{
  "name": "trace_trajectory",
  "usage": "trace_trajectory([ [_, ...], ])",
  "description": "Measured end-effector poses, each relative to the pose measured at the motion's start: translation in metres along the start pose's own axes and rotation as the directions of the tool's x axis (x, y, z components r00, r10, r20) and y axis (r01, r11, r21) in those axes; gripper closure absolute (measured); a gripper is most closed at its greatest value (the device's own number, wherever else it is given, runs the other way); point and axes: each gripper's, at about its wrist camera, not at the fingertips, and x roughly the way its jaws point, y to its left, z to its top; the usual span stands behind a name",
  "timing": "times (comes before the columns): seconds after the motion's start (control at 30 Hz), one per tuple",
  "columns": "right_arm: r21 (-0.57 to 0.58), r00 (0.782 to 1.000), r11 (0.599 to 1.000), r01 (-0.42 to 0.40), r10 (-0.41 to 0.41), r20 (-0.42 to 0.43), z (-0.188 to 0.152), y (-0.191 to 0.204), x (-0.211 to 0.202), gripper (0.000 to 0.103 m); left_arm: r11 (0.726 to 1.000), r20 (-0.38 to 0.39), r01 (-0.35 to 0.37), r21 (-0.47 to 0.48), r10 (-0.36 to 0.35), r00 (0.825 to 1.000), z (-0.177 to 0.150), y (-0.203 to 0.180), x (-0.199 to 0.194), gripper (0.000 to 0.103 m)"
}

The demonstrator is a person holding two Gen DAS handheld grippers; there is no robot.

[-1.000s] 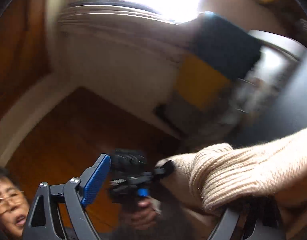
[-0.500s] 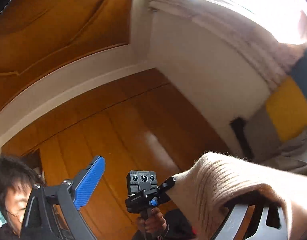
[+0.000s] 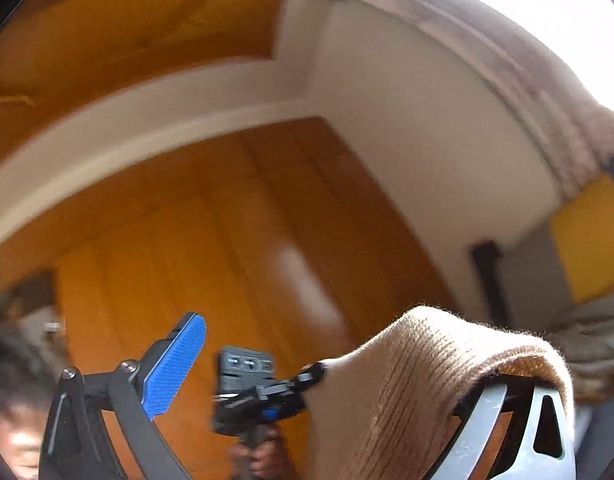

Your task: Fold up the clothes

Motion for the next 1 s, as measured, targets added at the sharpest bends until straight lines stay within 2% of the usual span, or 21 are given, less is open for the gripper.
trace_trajectory([
  [0.07,0.036,0.995,0.996,0.084,-0.082,-0.057,-0.004,-0.044,0.019,0.001,0.994,-0.067,-0.092,-0.063,0.087,0.994,-0.011,0.050,0.055,0.093],
  [0.13,0.111,0.972,0.974,0.196,-0.178,-0.151,-0.015,-0.104,0.044,0.000,0.972,-0.132,-0.204,-0.113,0.189,0.973,-0.025,0.099,0.099,0.093],
  [0.17,0.167,0.957,0.957,0.236,-0.199,-0.214,-0.025,-0.138,0.056,0.000,0.956,-0.181,-0.264,-0.128,0.239,0.954,-0.034,0.125,0.122,0.093],
  [0.23,0.271,0.919,0.910,0.314,-0.220,-0.328,-0.044,-0.194,0.082,0.000,0.908,-0.297,-0.383,-0.172,0.323,0.899,-0.059,0.181,0.166,0.093],
  [0.27,0.331,0.891,0.868,0.370,-0.231,-0.392,-0.061,-0.229,0.086,0.000,0.879,-0.376,-0.428,-0.211,0.331,0.865,-0.077,0.208,0.182,0.091],
  [0.33,0.438,0.817,0.751,0.494,-0.229,-0.530,-0.103,-0.294,0.093,0.000,0.824,-0.509,-0.507,-0.253,0.333,0.794,-0.113,0.256,0.202,0.091],
  [0.4,0.452,0.746,0.657,0.603,-0.263,-0.612,-0.136,-0.336,0.093,0.000,0.814,-0.535,-0.528,-0.241,0.342,0.772,-0.147,0.277,0.193,0.091],
  [0.47,0.457,0.729,0.641,0.617,-0.247,-0.638,-0.171,-0.355,0.082,0.000,0.827,-0.540,-0.508,-0.241,0.320,0.778,-0.171,0.285,0.183,0.091],
  [0.57,0.439,0.710,0.655,0.615,-0.218,-0.669,-0.217,-0.355,0.068,0.000,0.856,-0.518,-0.474,-0.209,0.314,0.796,-0.197,0.264,0.153,0.087],
  [0.6,0.430,0.710,0.669,0.607,-0.213,-0.671,-0.228,-0.347,0.062,0.000,0.865,-0.510,-0.462,-0.197,0.312,0.801,-0.205,0.257,0.142,0.086],
  [0.7,0.412,0.721,0.706,0.576,-0.201,-0.664,-0.249,-0.321,0.029,0.000,0.886,-0.497,-0.437,-0.155,0.313,0.809,-0.232,0.231,0.112,0.084],
  [0.83,0.396,0.745,0.742,0.540,-0.202,-0.636,-0.280,-0.274,-0.010,0.000,0.906,-0.477,-0.389,-0.166,0.271,0.836,-0.282,0.197,0.072,0.082],
  [0.93,0.397,0.748,0.731,0.555,-0.230,-0.622,-0.302,-0.251,-0.035,0.000,0.901,-0.504,-0.381,-0.208,0.235,0.831,-0.333,0.179,0.060,0.081],
  [1.0,0.410,0.749,0.708,0.576,-0.255,-0.612,-0.321,-0.245,-0.053,0.000,0.891,-0.539,-0.394,-0.224,0.223,0.812,-0.365,0.170,0.059,0.081],
])
